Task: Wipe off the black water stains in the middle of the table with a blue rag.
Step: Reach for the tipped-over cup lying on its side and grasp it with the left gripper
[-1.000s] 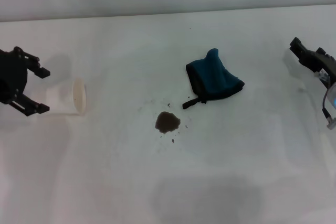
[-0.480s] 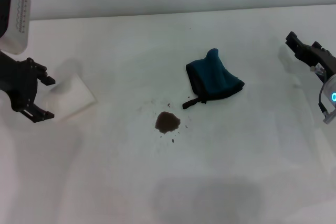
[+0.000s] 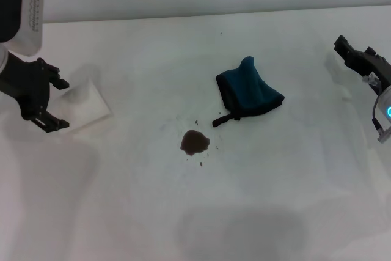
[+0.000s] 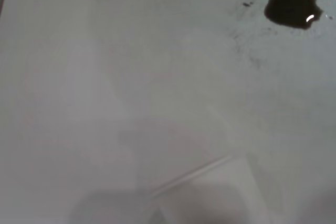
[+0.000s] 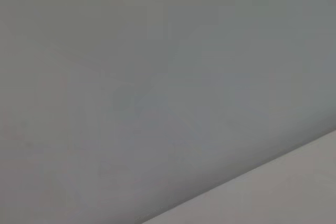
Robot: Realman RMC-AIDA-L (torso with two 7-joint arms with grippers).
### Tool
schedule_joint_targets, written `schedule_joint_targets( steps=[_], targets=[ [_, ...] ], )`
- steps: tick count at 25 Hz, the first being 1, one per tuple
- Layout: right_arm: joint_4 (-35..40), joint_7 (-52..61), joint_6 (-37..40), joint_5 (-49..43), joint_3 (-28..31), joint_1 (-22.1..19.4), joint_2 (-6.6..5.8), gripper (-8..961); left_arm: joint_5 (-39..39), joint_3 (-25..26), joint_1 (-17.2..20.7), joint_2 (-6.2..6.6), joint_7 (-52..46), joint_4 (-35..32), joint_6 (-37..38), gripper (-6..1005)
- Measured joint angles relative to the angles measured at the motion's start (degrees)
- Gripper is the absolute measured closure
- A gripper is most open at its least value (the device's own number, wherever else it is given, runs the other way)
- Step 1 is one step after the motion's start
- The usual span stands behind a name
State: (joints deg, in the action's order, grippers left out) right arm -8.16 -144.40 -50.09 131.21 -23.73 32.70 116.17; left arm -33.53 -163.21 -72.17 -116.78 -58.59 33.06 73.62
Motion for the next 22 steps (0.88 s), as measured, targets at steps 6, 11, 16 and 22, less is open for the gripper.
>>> schedule_joint_targets(
  steps=[6, 11, 16, 22],
  targets=[
    [0.45, 0.00, 0.03, -0.01, 0.00, 0.19, -0.04, 120, 1.11, 0.07, 0.03, -0.01, -3.02, -0.75, -0.21, 137],
    [0.85, -0.10, 0.10, -0.06, 0.00, 0.56, -0.13, 120, 4.18, 0.09, 0.80, 0.26, -5.88, -0.77, -0.54, 137],
    [1.42, -0.36, 0.32, -0.08, -0.03, 0.75, -0.16, 121, 6.12, 0.08, 1.66, -0.19, -10.04, -1.37, -2.28, 138],
    [1.55, -0.09, 0.21, -0.08, -0.30, 0.91, -0.24, 121, 6.68, 0.08, 2.76, -0.50, -14.04, -3.42, -4.19, 138]
  ],
)
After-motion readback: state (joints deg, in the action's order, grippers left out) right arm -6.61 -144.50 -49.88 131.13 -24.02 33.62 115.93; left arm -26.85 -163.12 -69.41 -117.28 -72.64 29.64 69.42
